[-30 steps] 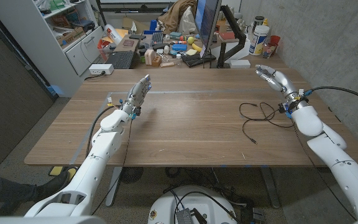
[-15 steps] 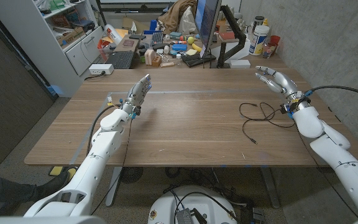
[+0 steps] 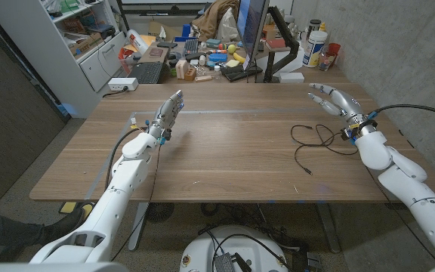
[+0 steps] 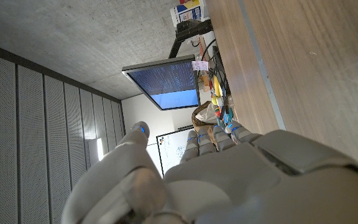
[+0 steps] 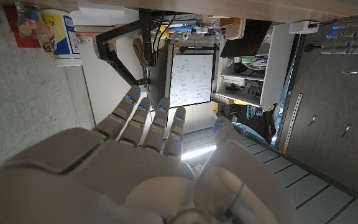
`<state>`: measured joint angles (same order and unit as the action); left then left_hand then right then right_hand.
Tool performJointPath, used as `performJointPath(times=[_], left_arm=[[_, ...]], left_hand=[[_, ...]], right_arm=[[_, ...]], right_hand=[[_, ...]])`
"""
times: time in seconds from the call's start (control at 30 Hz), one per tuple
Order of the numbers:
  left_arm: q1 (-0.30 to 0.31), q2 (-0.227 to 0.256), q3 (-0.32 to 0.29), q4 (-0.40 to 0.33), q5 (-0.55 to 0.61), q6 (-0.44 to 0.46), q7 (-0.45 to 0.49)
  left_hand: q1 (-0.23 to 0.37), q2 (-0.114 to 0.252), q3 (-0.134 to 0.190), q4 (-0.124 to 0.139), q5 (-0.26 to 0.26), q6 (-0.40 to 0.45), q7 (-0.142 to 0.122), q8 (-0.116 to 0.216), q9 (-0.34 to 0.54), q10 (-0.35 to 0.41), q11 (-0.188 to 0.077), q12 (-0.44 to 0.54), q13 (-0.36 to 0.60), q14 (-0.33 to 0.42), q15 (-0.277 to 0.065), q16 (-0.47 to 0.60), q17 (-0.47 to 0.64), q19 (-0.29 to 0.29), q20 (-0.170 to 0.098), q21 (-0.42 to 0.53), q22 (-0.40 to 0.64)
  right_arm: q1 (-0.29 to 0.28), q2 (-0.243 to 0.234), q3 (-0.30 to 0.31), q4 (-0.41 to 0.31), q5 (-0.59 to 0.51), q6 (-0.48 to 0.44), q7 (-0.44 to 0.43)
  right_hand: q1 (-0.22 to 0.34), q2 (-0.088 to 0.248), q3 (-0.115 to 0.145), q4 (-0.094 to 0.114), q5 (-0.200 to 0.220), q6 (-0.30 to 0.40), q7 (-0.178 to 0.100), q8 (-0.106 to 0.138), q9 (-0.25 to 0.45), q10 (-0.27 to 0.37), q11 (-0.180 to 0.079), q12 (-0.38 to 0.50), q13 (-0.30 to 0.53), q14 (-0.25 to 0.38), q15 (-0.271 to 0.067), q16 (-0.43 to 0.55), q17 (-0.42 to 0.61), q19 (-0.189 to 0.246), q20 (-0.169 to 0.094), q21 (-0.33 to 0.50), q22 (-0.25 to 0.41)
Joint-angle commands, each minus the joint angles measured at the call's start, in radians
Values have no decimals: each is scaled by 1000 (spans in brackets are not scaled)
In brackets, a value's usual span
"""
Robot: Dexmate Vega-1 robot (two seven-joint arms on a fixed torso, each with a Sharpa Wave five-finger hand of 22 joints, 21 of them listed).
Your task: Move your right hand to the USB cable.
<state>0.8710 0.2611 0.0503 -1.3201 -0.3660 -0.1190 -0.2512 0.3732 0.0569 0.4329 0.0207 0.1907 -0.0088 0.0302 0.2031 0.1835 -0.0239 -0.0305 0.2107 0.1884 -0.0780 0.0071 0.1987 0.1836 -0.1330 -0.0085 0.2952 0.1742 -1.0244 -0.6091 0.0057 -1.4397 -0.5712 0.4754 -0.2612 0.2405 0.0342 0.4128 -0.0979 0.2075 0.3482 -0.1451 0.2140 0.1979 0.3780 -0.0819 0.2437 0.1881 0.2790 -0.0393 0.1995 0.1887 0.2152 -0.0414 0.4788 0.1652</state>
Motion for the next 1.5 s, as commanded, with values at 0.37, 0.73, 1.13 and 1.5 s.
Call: performJointPath(times=[0.37,0.73,1.13,1.5], left_arm=[[12,-1,-2,-10,-4,4,6],[18,2,-3,-16,-6,5,4],[25,11,-5,-27,-7,4,-2],[28,17,-6,-35,-10,6,-6]], left_hand=[[10,4,3,-7,-3,6,7,-2,4,-1,-3,-2,3,2,1,-6,4,-1,3,-11,5],[10,5,3,-7,-3,7,6,-2,4,1,-4,-2,3,1,1,-7,4,-1,6,-15,5],[10,6,2,-7,-3,8,6,-3,4,1,-2,-2,3,1,1,-7,4,0,9,-19,5],[10,6,2,-7,-3,9,3,-3,4,0,-4,-3,3,1,2,-7,4,0,10,-23,6]], right_arm=[[-27,-56,-51,-30,-127,-75,-74],[-39,-76,-68,-44,-143,-109,-74],[-50,-87,-83,-51,-140,-134,-61],[-64,-92,-91,-62,-155,-175,-63]], right_hand=[[7,1,-1,-3,7,4,-11,-2,1,-3,-4,-2,5,-13,-84,-5,2,-11,-80,-18,6],[4,-3,-3,-3,9,-5,-18,-7,1,-10,-14,-7,5,-19,-83,-6,2,-17,-80,-29,7],[2,-5,-3,-4,12,-8,-23,-10,0,-18,-24,-11,4,-17,-86,-5,2,-17,-80,-37,7],[3,-3,-2,-4,14,-2,-26,-8,0,-19,-29,-12,4,-17,-84,-5,3,-20,-78,-45,7]])
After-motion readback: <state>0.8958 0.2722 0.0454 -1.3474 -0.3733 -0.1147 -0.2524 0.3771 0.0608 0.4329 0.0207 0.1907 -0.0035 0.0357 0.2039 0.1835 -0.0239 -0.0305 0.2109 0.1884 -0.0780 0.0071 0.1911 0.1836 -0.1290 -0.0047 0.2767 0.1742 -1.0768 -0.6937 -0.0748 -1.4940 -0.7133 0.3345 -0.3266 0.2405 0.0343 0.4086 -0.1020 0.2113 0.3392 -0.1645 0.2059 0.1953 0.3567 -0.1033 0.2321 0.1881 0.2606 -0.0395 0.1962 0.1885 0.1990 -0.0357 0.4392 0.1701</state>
